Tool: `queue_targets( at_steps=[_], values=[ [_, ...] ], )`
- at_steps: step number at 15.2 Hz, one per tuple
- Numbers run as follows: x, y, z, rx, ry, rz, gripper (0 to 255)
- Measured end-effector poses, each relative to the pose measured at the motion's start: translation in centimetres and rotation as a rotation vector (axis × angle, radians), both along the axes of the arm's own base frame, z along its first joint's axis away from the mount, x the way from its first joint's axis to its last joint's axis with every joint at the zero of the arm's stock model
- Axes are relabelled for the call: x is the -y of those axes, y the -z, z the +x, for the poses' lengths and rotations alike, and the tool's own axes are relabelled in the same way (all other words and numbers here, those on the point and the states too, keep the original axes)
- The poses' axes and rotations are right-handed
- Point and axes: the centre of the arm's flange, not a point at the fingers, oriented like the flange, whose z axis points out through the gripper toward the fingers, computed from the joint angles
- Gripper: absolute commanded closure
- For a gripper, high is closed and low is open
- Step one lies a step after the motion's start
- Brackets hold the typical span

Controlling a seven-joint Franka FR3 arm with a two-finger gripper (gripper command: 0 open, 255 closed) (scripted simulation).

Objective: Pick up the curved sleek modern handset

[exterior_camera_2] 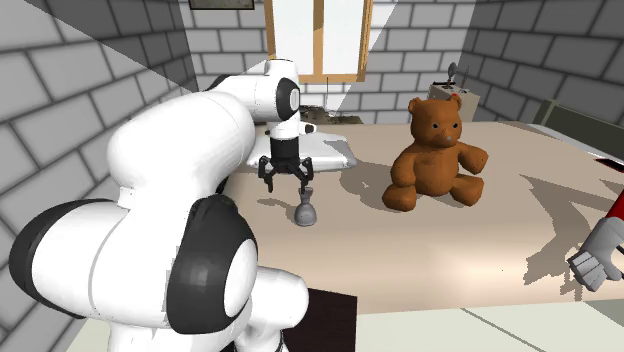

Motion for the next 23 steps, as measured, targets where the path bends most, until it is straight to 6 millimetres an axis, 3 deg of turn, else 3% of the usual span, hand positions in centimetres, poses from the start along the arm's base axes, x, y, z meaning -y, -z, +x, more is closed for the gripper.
queue_targets(
  at_steps=[2,4,16,23],
  values=[
    [0.2,0.3,0.5,0.001,0.002,0.007,0],
    [0.8,1.0,2.3,0.006,0.008,0.031,0],
    [4.7,8.0,16.1,0.046,0.055,0.207,0],
    [5.0,11.5,17.3,0.050,0.061,0.227,0]
  ],
)
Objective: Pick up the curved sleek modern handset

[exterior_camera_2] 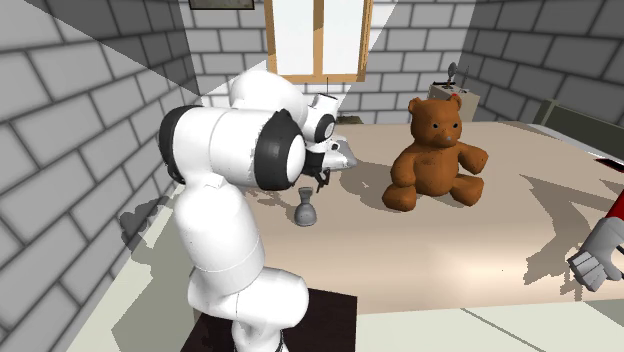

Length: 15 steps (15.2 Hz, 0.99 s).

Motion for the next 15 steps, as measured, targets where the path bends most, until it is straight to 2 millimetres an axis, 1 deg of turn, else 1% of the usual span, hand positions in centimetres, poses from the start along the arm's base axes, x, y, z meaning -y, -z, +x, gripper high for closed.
queue_targets(
  at_steps=[1,2,3,13,15],
  values=[
    [-0.02,0.70,-0.06,0.000,0.000,0.000,0],
    [0.03,0.98,-0.01,0.000,0.000,0.000,0],
    [0.03,1.14,0.02,0.000,0.000,0.000,255],
    [0.05,1.24,0.07,0.001,0.000,0.000,255],
    [-0.01,0.69,0.02,0.000,0.000,0.000,255]
  ],
)
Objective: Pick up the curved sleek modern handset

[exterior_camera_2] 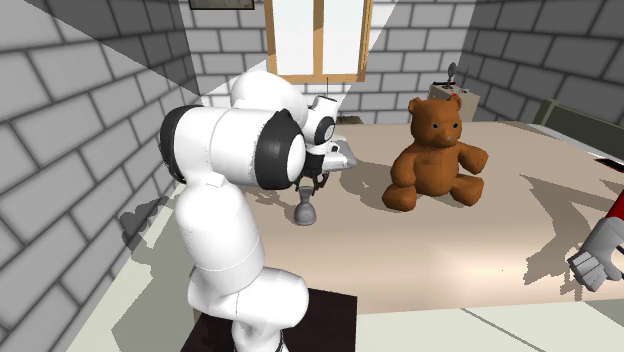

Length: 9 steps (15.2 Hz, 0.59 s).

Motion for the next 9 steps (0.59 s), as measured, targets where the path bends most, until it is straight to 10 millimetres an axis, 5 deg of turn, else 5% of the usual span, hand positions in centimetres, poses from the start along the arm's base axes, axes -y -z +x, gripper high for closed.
queue_targets(
  at_steps=[9],
  values=[
    [0.1,-4.7,0.0,0.000,0.000,0.000,255]
  ],
)
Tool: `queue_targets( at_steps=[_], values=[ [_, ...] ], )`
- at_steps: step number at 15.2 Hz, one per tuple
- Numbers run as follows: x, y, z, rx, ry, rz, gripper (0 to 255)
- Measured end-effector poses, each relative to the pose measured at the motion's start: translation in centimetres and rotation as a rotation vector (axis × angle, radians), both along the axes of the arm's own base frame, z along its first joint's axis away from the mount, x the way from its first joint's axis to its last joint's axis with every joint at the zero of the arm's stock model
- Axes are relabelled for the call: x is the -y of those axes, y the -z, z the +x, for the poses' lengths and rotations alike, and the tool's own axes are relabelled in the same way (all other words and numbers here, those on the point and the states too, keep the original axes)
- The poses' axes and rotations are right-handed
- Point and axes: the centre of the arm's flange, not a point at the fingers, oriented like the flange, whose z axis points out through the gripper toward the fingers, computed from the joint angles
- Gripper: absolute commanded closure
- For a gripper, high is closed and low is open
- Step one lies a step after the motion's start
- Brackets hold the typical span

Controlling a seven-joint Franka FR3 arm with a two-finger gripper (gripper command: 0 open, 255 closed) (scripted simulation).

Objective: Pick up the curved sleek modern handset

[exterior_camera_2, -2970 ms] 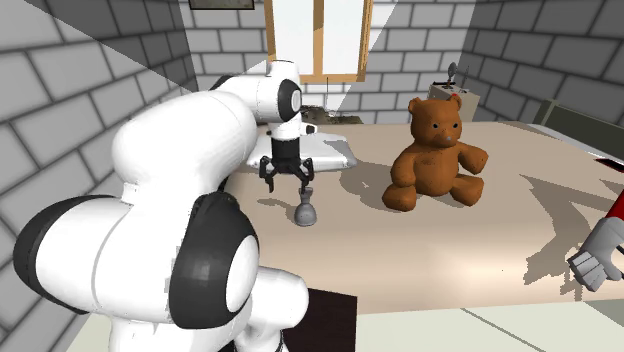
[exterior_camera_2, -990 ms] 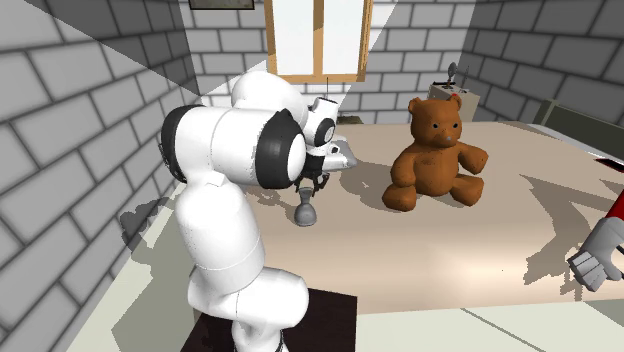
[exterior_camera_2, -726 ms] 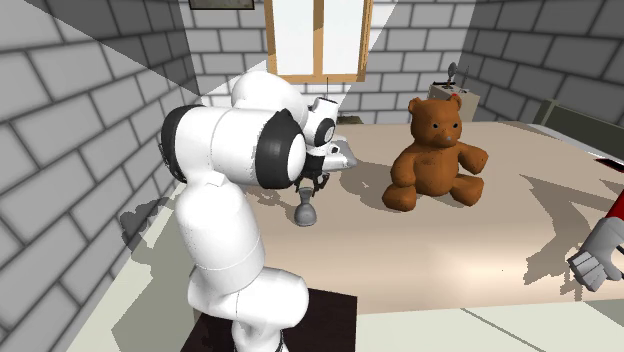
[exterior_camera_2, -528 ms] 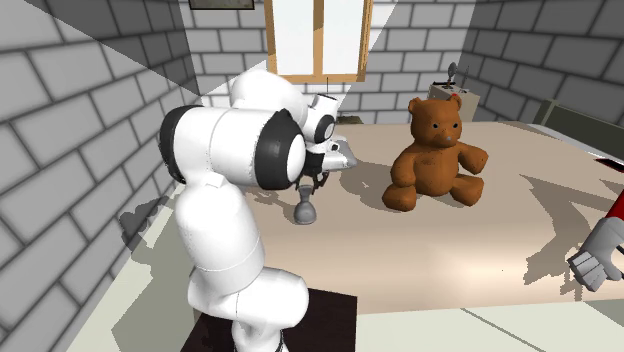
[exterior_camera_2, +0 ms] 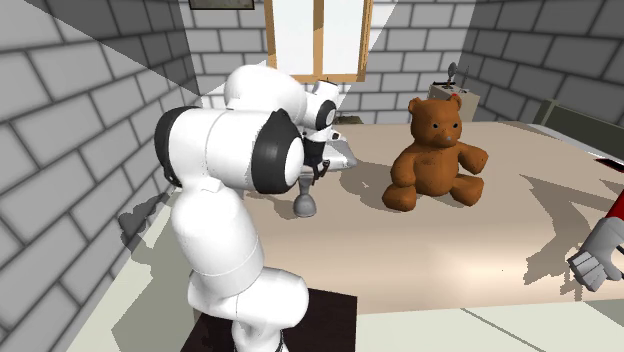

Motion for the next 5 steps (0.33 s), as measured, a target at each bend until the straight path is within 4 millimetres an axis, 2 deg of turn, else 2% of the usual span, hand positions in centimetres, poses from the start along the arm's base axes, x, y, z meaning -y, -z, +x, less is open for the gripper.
queue_targets(
  at_steps=[5],
  values=[
    [-0.1,-2.4,0.1,0.000,0.000,0.000,255]
  ],
)
